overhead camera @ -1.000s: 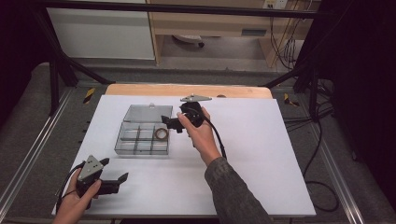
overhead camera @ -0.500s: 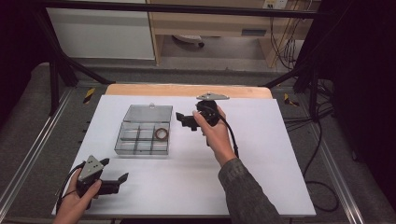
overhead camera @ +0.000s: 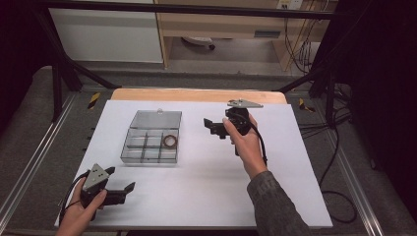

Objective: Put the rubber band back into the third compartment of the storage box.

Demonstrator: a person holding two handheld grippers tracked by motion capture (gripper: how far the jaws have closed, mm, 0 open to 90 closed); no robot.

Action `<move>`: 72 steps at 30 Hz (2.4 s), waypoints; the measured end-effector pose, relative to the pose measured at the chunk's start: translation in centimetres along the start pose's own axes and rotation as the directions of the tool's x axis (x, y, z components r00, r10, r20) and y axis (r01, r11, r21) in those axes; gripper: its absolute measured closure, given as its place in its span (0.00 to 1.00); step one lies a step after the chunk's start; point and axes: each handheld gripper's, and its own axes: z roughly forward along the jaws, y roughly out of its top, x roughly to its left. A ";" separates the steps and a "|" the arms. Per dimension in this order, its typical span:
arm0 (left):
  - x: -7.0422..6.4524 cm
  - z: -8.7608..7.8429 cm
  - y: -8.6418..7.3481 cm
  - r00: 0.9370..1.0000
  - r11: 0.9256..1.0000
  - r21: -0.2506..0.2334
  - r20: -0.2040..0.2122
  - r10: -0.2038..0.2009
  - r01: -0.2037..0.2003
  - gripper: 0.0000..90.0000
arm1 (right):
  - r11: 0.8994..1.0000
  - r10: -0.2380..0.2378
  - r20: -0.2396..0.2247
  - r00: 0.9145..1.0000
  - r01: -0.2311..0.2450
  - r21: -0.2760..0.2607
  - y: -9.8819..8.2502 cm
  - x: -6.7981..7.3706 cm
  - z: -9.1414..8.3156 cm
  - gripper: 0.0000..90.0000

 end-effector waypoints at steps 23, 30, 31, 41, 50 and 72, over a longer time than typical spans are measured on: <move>0.1 -0.1 -0.1 1.000 1.000 -0.005 -0.008 -0.012 0.012 0.08 | 0.998 0.026 0.043 0.999 -0.024 -0.056 -2.0 -3.3 -6.8 0.04; 0.1 -0.1 -0.1 1.000 1.000 -0.005 -0.009 -0.011 0.011 0.08 | 0.998 0.015 0.075 0.997 -0.010 -0.068 -2.9 -4.2 -8.8 0.04; 0.1 -0.2 -0.1 1.000 1.000 -0.009 -0.008 -0.012 0.012 0.08 | 0.998 0.011 0.080 0.997 -0.006 -0.067 -3.1 -4.3 -9.1 0.04; 0.1 -0.5 0.0 1.000 0.999 -0.035 -0.010 -0.015 0.014 0.08 | 0.997 0.008 0.124 0.992 0.002 -0.076 -5.8 -5.9 -12.6 0.04; 0.1 -0.7 0.0 0.999 0.998 -0.045 -0.013 -0.034 0.033 0.08 | 0.994 0.020 0.153 0.988 -0.004 -0.105 -8.7 -6.7 -14.2 0.05; 0.0 -1.4 0.1 0.997 0.994 -0.080 -0.019 -0.078 0.077 0.08 | 0.992 0.092 0.156 0.984 -0.077 -0.097 -14.9 -6.6 -16.7 0.04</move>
